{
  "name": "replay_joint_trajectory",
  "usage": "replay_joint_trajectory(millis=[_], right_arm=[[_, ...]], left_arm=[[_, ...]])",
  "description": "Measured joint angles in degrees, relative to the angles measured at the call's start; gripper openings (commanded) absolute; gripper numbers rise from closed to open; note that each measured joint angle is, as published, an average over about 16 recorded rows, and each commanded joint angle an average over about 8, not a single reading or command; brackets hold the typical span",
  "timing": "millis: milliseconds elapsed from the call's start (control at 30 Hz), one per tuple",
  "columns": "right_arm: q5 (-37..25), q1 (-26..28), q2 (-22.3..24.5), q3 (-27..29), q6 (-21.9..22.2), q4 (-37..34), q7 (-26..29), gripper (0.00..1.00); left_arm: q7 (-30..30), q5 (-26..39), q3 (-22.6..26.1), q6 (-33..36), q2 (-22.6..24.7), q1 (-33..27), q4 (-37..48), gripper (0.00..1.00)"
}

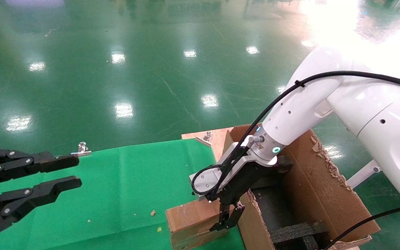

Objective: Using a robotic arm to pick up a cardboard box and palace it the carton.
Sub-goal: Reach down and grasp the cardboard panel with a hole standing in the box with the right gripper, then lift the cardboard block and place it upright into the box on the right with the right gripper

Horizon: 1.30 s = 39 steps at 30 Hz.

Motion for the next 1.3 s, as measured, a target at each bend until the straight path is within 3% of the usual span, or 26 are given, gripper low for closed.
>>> replay_joint_trajectory(millis=[900,1300], right_arm=[[0.7,-0.7,0.6,1.1,0.1,0.7,0.4,0.00],[5.3,2.6,2.9,0.2,0.2,2.1,1.9,0.00]], left_arm=[[0.0,0.0,0.0,0.0,0.0,0.0,0.0,1.00],[0.0,0.0,0.0,0.0,0.0,0.0,0.0,1.00]])
